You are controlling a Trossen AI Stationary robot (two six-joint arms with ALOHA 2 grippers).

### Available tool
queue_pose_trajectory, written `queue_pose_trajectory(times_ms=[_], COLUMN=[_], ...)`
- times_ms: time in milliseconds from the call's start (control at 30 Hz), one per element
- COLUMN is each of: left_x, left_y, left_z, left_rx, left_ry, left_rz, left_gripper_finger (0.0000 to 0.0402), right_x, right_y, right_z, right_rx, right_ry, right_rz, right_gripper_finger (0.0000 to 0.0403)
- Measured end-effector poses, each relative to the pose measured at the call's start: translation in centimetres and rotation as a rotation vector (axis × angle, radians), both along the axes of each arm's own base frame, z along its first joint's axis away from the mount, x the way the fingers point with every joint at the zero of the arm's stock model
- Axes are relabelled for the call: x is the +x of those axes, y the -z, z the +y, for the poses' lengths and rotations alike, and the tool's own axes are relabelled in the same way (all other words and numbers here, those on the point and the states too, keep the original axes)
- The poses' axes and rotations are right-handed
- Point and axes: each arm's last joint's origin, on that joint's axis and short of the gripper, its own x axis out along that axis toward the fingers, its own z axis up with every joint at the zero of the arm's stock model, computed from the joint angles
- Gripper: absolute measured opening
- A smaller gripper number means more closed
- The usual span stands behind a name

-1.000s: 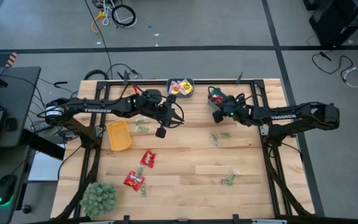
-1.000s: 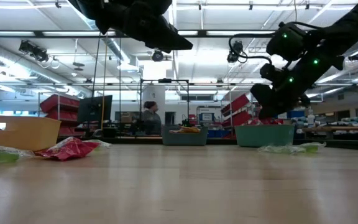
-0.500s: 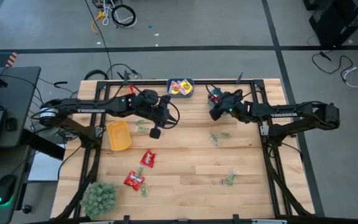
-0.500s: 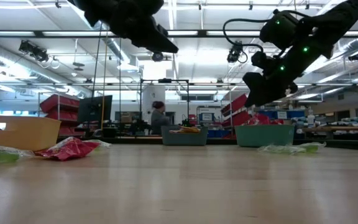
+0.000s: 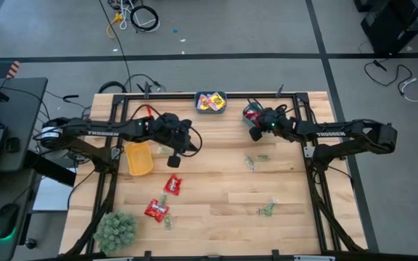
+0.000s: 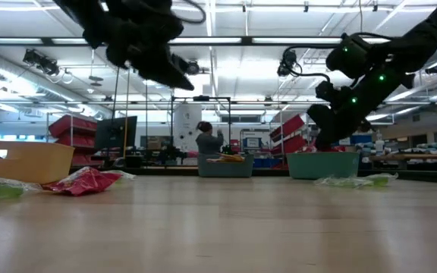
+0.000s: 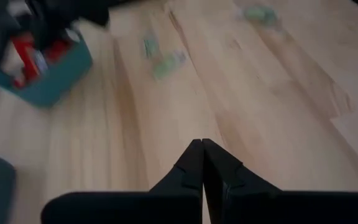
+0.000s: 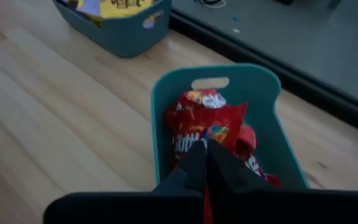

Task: Sort candy
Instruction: Put the red candy into the green bin

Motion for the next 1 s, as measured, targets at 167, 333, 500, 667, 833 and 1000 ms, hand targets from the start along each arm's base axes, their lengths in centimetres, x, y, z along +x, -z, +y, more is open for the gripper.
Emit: queue_pose_trajectory(times_ms=[167, 333, 500, 667, 833, 1000], left_x=[-0.7, -1.3, -2.0, -2.7, -3.2, -3.7], left_y=[1.4, 2.1, 2.0, 1.9, 2.4, 2.6], left_z=[-0.1, -0.4, -1.8, -4.5, -7.2, -8.9], left_rx=[-0.054, -0.044, -0.081, -0.137, -0.241, -0.257], left_ry=[-0.046, -0.098, -0.087, -0.064, -0.132, -0.203], left_rz=[0.083, 0.182, 0.309, 0.436, 0.543, 0.588], left_gripper_finger=[0.0001, 0.0001, 0.0001, 0.0004, 0.003, 0.0085], right_x=[-0.9, -1.1, -0.2, 0.6, 1.1, 1.6], right_y=[0.9, 0.8, -1.4, -4.1, -5.8, -6.2], right_z=[-0.5, -0.7, -0.4, 1.0, 3.0, 4.5], right_rx=[0.039, 0.044, -0.018, -0.066, -0.096, -0.095], right_ry=[0.011, 0.002, -0.042, -0.121, -0.223, -0.298], right_rz=[-0.016, -0.025, -0.083, -0.163, -0.224, -0.245], right_gripper_finger=[0.0001, 0.0002, 0.0017, 0.0061, 0.0118, 0.0165])
